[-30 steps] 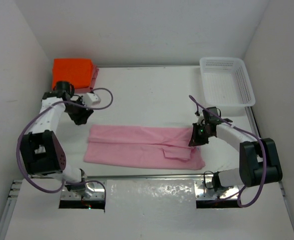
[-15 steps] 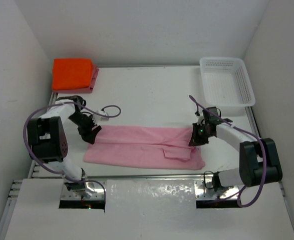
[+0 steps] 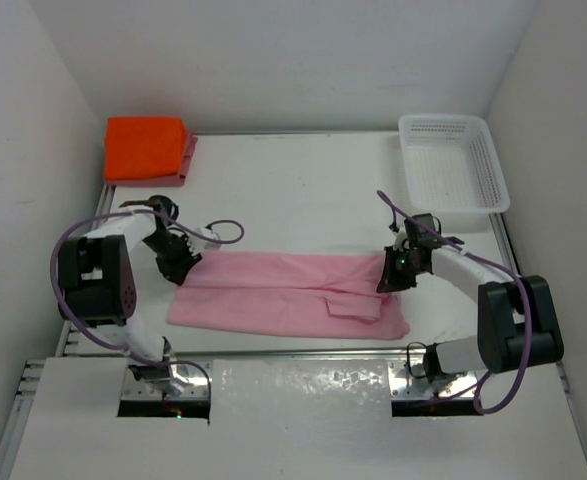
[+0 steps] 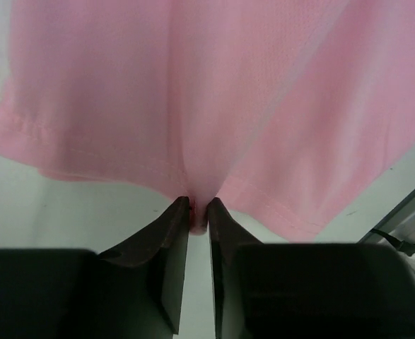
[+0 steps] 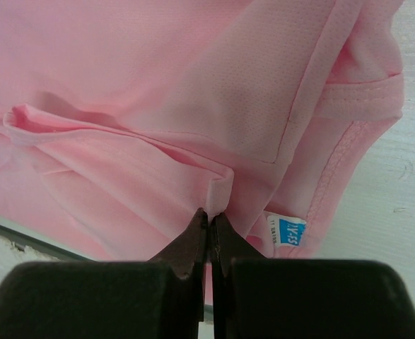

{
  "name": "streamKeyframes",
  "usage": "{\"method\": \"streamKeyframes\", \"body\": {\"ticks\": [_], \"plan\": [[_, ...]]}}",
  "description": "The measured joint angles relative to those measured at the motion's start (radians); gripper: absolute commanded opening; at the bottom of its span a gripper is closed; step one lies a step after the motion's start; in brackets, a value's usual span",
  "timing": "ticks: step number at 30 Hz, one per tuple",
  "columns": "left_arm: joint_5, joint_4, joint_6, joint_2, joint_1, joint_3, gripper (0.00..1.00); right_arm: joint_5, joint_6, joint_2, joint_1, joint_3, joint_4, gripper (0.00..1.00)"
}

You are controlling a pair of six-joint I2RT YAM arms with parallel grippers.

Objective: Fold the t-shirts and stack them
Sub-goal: Fold the other side of the tshirt into a rectangle

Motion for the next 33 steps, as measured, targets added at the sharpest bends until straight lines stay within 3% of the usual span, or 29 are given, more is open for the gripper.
{"method": "streamKeyframes", "body": {"ticks": [2,10,19,22,27,33], "plan": [[-0.007,0.014,-0.006,-0.008,0.000,0.000,0.01,0.000,0.000,0.003,0.000,0.001,0.000,0.00],[0.023,0.133,-0.095,-0.050,0.000,0.007,0.00,0.010,0.000,0.020,0.000,0.060,-0.019,0.00],[0.016,0.536,-0.284,-0.084,-0.033,0.032,0.00,0.057,-0.009,0.231,-0.027,0.534,-0.018,0.00],[-0.005,0.657,-0.320,-0.085,-0.045,0.038,0.00,0.073,-0.023,0.269,-0.039,0.624,0.000,0.00],[-0.015,0.740,-0.333,-0.085,-0.045,0.031,0.00,0.077,-0.026,0.292,-0.042,0.627,0.001,0.00],[-0.014,0.723,-0.275,-0.100,-0.044,-0.028,0.00,0.067,-0.026,0.282,-0.042,0.534,0.007,0.00]]}}
